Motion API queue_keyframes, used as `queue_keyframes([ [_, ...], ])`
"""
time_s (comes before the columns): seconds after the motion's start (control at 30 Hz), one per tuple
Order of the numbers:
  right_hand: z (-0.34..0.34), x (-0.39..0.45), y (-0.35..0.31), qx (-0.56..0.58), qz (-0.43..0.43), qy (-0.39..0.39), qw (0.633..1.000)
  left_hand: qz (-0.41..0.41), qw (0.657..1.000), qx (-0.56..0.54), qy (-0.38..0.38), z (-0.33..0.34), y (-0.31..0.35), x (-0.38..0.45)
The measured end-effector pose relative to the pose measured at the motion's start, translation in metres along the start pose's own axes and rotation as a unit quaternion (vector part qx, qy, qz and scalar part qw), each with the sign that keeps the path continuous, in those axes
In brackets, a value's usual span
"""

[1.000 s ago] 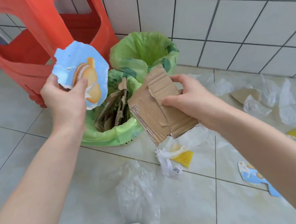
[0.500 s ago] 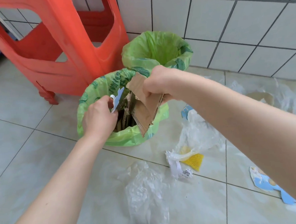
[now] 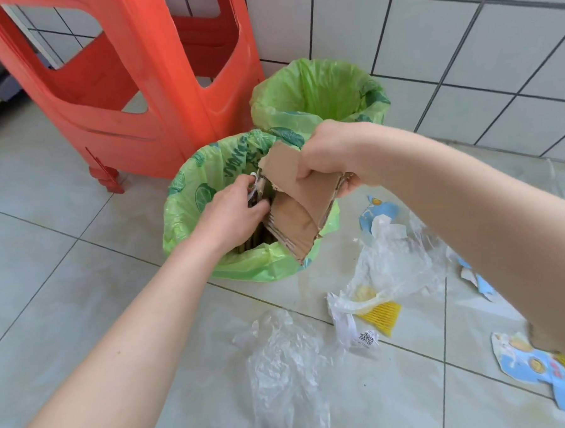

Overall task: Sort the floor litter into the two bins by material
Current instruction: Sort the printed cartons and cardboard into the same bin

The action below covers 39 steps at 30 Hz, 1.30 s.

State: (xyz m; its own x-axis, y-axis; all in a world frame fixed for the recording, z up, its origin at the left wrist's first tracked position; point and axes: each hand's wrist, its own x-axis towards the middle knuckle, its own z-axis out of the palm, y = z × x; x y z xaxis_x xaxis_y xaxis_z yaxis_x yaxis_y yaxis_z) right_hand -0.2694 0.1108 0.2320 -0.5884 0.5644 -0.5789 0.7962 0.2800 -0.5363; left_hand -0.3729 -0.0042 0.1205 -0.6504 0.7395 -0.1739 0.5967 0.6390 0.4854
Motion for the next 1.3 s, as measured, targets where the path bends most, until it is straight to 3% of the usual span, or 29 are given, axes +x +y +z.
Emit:
queue_keyframes([
  [0.13, 0.000, 0.006, 0.003, 0.073, -0.050, 0.002, 0.996, -0.018, 0.995, -0.069, 0.071, -0.001, -0.007, 0.004],
  [0.3, 0.015, 0.026, 0.004, -0.062, 0.026, -0.046, 0.997, -0.054, 0.991, -0.045, 0.110, 0.000, -0.005, -0.001],
  [0.53, 0.028, 0.053, -0.009, -0.044, 0.026, -0.082, 0.995, -0.030, 0.997, -0.057, 0.052, -0.001, 0.002, -0.005],
  [0.63, 0.019, 0.048, -0.006, 0.076, 0.006, -0.052, 0.996, 0.010, 0.999, -0.041, 0.021, -0.002, -0.002, -0.007],
  [0.77, 0.010, 0.018, 0.010, 0.060, -0.009, -0.174, 0.983, 0.002, 1.000, -0.017, 0.006, -0.007, 0.007, -0.017],
  [0.9, 0.030, 0.028, 0.014, 0.048, 0.002, -0.082, 0.995, 0.042, 0.998, -0.047, -0.027, -0.009, 0.013, -0.021],
  [1.07, 0.028, 0.025, 0.028, 0.067, 0.000, -0.061, 0.996, 0.000, 0.992, -0.055, -0.117, -0.016, 0.005, -0.015],
  [1.3, -0.009, 0.000, 0.074, 0.075, -0.133, -0.003, 0.988, 0.058, 0.991, -0.112, 0.052, -0.051, 0.043, -0.028],
])
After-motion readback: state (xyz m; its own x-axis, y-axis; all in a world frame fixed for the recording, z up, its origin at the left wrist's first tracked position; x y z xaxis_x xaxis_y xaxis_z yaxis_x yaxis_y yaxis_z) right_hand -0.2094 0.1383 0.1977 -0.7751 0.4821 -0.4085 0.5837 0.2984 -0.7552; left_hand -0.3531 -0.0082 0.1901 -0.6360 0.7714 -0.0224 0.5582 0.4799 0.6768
